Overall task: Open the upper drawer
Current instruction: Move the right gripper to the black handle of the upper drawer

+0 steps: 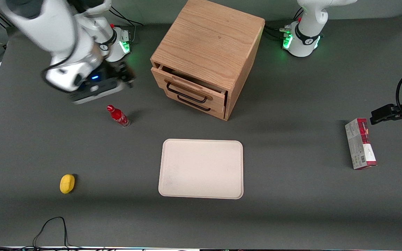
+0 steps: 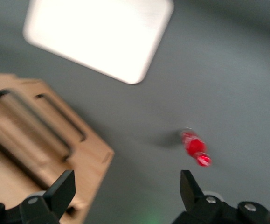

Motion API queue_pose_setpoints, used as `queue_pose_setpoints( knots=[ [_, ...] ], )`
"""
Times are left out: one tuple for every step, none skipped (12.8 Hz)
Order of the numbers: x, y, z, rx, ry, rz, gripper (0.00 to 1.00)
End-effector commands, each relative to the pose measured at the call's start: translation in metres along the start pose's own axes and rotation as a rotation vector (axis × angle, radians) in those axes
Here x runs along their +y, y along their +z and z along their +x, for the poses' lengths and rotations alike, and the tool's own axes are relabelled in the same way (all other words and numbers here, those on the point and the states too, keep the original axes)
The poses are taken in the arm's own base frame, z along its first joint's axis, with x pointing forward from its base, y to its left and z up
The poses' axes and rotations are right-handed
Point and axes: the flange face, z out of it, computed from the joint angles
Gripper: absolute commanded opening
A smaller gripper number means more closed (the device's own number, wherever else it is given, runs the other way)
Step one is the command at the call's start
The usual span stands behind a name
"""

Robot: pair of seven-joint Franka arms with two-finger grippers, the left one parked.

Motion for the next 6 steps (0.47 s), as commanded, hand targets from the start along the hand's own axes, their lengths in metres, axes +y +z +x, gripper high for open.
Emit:
queue_pose_setpoints(
  knots=[
    [-0.057,0.010,0.010,-0.030,-0.317,0.048,1.00],
    [-0.073,0.025,0.014,-0.055,-0.458,0.075,1.00],
    [-0.080,0.036,0.020,-0.071,-0.502,0.103,1.00],
    [-0.087,0.048,0.026,-0.089,-0.524,0.132,1.00],
    [-0.093,0.063,0.031,-0.115,-0.542,0.165,1.00],
    [-0.093,0.079,0.038,-0.136,-0.546,0.190,1.00]
  ],
)
